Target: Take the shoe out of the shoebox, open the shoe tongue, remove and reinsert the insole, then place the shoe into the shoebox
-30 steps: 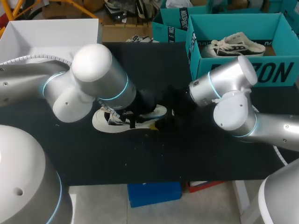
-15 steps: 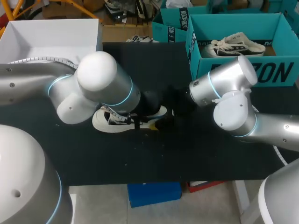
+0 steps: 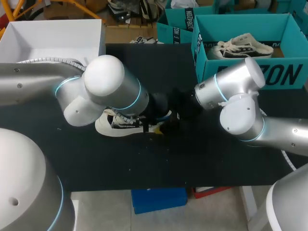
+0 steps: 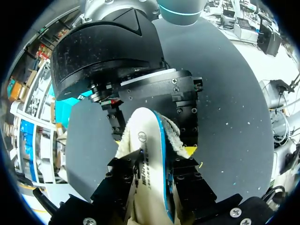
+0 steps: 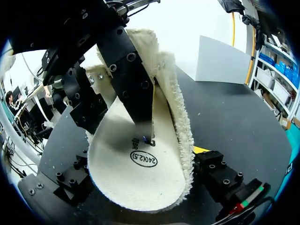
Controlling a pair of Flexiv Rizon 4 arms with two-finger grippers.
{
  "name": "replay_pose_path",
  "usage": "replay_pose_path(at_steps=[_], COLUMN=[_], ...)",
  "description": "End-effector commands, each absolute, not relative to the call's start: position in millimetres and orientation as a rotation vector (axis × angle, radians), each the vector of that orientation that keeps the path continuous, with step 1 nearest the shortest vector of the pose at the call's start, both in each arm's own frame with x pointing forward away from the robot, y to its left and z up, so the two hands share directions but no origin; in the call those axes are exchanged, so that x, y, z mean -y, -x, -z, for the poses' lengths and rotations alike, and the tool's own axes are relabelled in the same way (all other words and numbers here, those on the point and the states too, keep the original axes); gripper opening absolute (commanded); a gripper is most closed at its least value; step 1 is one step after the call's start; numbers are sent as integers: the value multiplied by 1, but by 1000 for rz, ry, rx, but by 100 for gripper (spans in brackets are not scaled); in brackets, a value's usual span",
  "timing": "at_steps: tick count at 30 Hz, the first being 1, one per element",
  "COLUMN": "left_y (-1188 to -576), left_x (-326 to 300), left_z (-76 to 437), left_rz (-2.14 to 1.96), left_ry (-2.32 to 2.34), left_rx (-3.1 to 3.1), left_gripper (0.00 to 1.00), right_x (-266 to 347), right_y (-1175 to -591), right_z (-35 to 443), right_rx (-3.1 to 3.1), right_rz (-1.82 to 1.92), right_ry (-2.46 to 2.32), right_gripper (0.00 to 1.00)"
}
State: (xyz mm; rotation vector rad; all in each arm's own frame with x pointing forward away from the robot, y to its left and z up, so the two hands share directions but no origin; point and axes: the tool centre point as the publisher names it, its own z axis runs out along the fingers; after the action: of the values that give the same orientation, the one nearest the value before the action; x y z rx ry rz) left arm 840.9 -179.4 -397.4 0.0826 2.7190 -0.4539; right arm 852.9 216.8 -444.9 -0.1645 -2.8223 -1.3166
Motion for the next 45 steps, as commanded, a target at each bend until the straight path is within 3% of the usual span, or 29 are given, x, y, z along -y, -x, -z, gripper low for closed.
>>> replay_pose_path(at_steps=[1, 15, 31, 45], left_y=[-841, -822, -777, -774], left_x=[182, 165, 151, 158], left_z=[400, 377, 261, 170], left_rz=[452, 569, 1151, 1706], left_ry=[-86, -94, -155, -52], left_rx=[-2715, -2815, -2875, -2845], left_gripper=[0, 0, 0, 0], right_x=[-218, -218, -218, -218], right_y=[-854, -854, -854, -854], right_z=[446, 446, 446, 446], right_rx=[2824, 2824, 2824, 2824], right_rz=[1315, 1315, 1315, 1315], right_ry=[168, 168, 168, 168], right_gripper=[0, 0, 0, 0])
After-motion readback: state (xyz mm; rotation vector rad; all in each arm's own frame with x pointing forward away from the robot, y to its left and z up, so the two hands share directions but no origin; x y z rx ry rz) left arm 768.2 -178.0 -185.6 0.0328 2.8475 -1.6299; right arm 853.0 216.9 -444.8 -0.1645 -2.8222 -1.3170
